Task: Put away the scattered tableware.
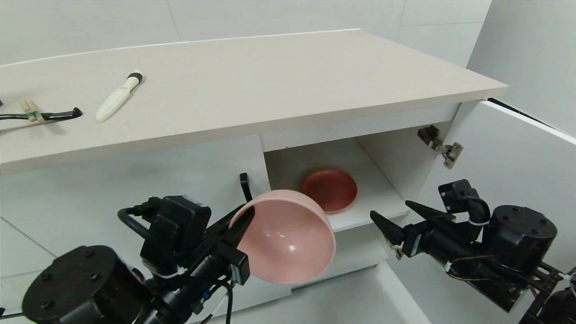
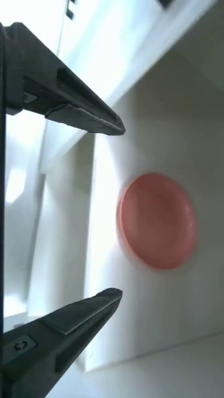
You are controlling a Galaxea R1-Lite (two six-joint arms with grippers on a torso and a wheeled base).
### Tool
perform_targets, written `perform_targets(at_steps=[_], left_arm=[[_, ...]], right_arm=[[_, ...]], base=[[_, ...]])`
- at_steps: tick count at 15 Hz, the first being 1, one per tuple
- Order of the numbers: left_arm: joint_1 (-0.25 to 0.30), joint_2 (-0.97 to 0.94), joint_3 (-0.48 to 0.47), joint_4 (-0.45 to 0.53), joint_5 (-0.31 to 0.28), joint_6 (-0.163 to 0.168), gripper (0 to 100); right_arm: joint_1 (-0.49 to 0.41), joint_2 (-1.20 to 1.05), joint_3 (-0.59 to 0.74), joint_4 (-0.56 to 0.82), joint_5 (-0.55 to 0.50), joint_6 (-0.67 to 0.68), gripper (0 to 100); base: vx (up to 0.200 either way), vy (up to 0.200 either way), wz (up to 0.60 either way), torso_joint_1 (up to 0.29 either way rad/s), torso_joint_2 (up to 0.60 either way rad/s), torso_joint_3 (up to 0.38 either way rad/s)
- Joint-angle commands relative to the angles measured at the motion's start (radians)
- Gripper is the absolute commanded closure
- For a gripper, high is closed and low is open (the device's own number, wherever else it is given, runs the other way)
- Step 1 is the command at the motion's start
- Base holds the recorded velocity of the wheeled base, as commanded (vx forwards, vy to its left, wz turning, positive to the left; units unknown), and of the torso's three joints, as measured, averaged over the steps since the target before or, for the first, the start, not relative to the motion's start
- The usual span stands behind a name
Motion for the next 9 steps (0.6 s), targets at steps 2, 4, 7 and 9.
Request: perform_targets(at_steps=[2,4,7,9], left_arm=[[-0.101,0.114,-0.118,-0.002,0.067,0.022,100],[-0.116,0.158,-0.134,-0.002,0.067,0.042,100],[-0.128,0.218,-0.172,-0.002,0.072,0.082,100],[-0.134,0.244,-0.195,-0.002,0.082,0.082,100]], right_arm=[[-0.030,-0.094,0.045,-0.001,-0.002,0.005,0],[-0.038,-0.126,0.060,-0.001,-0.003,0.040,0],[-0.038,-0.158,0.063,-0.001,-0.002,0.048,0],[-0.044,-0.160,0.063,-0.001,-0.002,0.048,0]], base=[[0.000,0.000,0.00,0.000,0.00,0.000],[0.000,0.000,0.00,0.000,0.00,0.000],[0.000,0.000,0.00,0.000,0.00,0.000],[0.000,0.000,0.00,0.000,0.00,0.000]])
